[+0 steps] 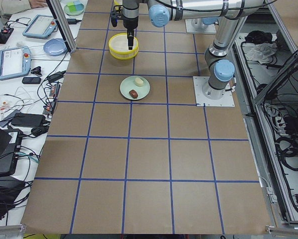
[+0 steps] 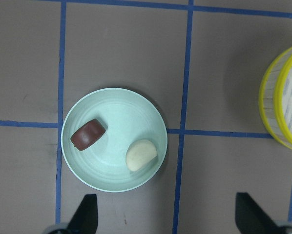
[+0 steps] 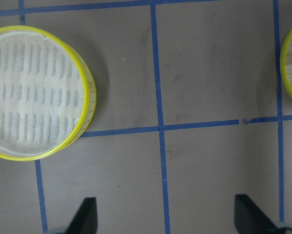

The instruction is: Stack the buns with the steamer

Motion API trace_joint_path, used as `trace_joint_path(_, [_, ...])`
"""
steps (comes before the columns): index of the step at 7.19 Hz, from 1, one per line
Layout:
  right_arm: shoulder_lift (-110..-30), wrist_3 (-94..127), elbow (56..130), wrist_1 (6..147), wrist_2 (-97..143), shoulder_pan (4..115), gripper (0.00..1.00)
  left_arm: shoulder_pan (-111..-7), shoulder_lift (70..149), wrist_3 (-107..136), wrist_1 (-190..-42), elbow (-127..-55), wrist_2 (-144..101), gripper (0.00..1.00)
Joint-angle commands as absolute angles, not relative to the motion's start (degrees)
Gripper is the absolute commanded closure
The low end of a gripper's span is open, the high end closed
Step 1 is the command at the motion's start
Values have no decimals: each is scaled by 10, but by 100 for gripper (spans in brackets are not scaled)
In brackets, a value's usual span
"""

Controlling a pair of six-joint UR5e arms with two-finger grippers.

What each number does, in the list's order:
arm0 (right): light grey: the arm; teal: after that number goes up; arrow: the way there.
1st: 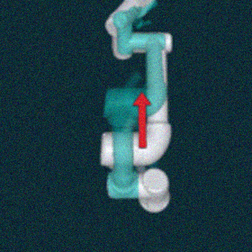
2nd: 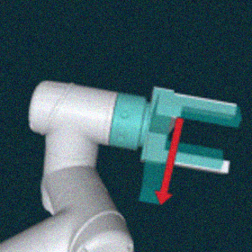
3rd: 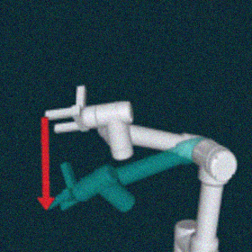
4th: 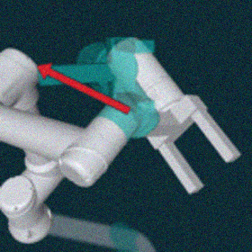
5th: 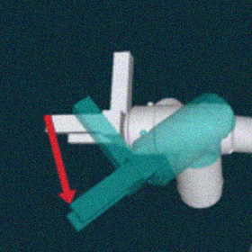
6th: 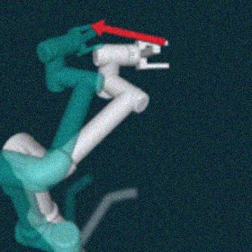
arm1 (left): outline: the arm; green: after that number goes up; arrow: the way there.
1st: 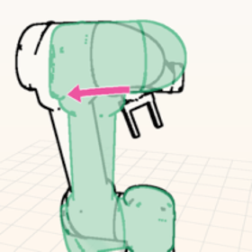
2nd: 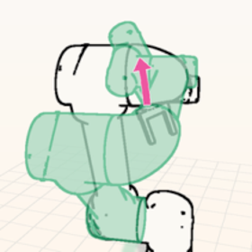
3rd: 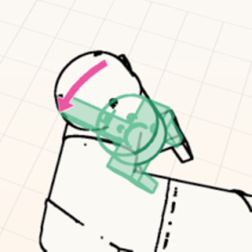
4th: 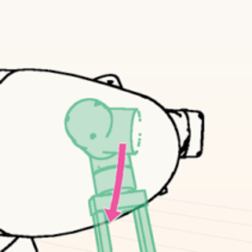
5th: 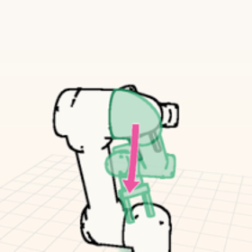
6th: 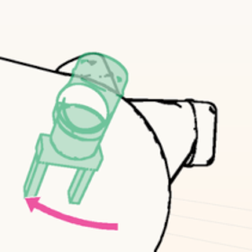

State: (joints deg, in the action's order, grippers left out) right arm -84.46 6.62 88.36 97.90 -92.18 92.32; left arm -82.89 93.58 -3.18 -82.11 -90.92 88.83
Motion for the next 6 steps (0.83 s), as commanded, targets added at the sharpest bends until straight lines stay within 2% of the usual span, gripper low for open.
trace_joint_path(1, [-815, -8, 876, 997, -913, 857, 0, -817, 964, -62, -782, -944, 890, 0])
trace_joint_path(4, [-760, -180, 875, 1055, -911, 732, 0, -787, 1018, -179, -728, -1000, 890, 3])
trace_joint_path(6, [-689, -296, 872, 1113, -891, 616, 0, -784, 1062, -227, -708, -1017, 889, 3])
